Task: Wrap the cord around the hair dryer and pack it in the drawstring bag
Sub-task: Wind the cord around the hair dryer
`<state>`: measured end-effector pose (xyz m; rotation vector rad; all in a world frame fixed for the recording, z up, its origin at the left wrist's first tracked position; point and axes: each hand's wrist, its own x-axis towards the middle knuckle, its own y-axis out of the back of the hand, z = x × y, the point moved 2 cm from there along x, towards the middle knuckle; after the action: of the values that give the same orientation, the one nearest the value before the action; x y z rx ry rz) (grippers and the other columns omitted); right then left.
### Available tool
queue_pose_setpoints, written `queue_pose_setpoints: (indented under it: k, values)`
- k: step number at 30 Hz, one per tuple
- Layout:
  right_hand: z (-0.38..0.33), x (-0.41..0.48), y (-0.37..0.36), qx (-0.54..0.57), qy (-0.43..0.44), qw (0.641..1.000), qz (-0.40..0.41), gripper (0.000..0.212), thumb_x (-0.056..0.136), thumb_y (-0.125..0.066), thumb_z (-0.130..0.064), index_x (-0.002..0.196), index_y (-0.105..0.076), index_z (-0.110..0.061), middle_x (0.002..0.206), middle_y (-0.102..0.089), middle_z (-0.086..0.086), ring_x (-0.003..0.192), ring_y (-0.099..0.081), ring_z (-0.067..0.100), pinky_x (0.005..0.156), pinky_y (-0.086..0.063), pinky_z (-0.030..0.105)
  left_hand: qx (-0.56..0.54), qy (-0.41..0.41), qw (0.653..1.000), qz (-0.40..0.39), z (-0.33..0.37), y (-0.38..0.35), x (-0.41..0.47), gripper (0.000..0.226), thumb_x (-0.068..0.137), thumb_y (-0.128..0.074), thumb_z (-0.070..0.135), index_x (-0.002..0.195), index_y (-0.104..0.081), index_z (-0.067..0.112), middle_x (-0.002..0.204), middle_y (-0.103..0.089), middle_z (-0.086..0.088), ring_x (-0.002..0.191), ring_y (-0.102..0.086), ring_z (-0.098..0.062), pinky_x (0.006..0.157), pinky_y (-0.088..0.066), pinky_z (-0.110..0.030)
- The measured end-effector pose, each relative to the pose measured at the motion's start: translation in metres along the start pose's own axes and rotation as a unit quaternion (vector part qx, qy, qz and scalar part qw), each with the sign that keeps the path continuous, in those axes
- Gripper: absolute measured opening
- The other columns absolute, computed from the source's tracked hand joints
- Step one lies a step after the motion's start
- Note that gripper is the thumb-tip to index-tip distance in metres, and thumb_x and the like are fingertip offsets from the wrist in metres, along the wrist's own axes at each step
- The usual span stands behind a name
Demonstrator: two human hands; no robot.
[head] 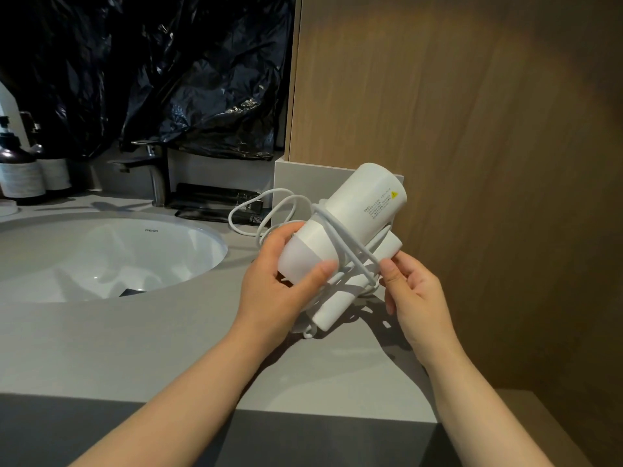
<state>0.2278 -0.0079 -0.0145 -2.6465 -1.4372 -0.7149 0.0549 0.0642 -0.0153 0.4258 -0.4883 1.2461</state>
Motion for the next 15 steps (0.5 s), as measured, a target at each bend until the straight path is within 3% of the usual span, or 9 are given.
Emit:
queue_pose_setpoints:
  k: [2, 5, 8, 10, 12, 15]
  values:
    - [-0.002, -0.002, -0.001, -0.001, 0.003, 1.000, -0.003, 0.032, 0.097, -0.048, -0.029, 0.122, -0.061, -0.015, 0.047, -0.054, -0.019, 0.044, -0.044, 0.000, 0.046, -0.038, 0.010, 0.024, 0.000, 1.000, 0.014, 0.000, -0.001, 0.000, 0.053, 0.062, -0.081, 0.043, 0.109, -0.057, 0.043, 0.104, -0.060, 0.026, 0.092, -0.061, -0.001, 0.069, -0.055, -0.020]
    - [-0.007, -0.004, -0.001, 0.009, 0.003, 1.000, 0.001, 0.045, 0.087, -0.050, -0.044, 0.122, -0.062, -0.017, 0.059, -0.061, -0.021, 0.047, -0.051, 0.000, 0.046, -0.041, 0.008, -0.075, 0.044, 0.996, 0.019, 0.000, 0.000, 0.002, 0.043, 0.068, -0.085, 0.024, 0.106, -0.064, 0.030, 0.093, -0.067, 0.015, 0.080, -0.066, -0.006, 0.062, -0.057, -0.024]
    - [-0.010, -0.005, -0.002, 0.025, 0.001, 1.000, 0.007, 0.050, 0.077, -0.051, -0.050, 0.120, -0.059, -0.028, 0.075, -0.067, -0.018, 0.052, -0.057, 0.004, 0.049, -0.048, 0.009, -0.188, 0.110, 0.976, 0.010, -0.004, 0.003, 0.006, 0.041, 0.071, -0.078, 0.027, 0.106, -0.065, 0.011, 0.097, -0.069, -0.012, 0.081, -0.070, -0.026, 0.061, -0.058, -0.030]
    - [-0.011, -0.004, -0.002, 0.031, 0.003, 1.000, -0.001, 0.048, 0.077, -0.051, -0.049, 0.117, -0.060, -0.026, 0.072, -0.067, -0.021, 0.055, -0.059, 0.006, 0.053, -0.050, 0.008, -0.224, 0.133, 0.966, -0.005, -0.005, 0.003, 0.007, 0.053, 0.070, -0.080, 0.032, 0.111, -0.063, 0.005, 0.099, -0.069, -0.017, 0.083, -0.071, -0.030, 0.063, -0.058, -0.034]
    - [-0.011, -0.004, -0.001, 0.038, 0.001, 0.999, -0.008, 0.049, 0.077, -0.053, -0.048, 0.117, -0.063, -0.020, 0.075, -0.068, -0.022, 0.058, -0.061, 0.007, 0.057, -0.052, 0.009, -0.224, 0.145, 0.964, -0.020, -0.003, 0.001, 0.006, 0.054, 0.072, -0.083, 0.030, 0.114, -0.060, 0.005, 0.102, -0.068, -0.016, 0.082, -0.071, -0.025, 0.063, -0.058, -0.032]
    - [-0.009, -0.003, 0.002, 0.057, -0.005, 0.998, 0.004, 0.052, 0.076, -0.056, -0.046, 0.116, -0.065, -0.015, 0.074, -0.070, -0.017, 0.055, -0.058, 0.008, 0.059, -0.053, 0.010, -0.157, 0.133, 0.978, -0.019, -0.007, -0.003, 0.005, 0.047, 0.072, -0.080, 0.038, 0.112, -0.060, 0.024, 0.111, -0.065, -0.006, 0.091, -0.070, -0.018, 0.065, -0.058, -0.030]
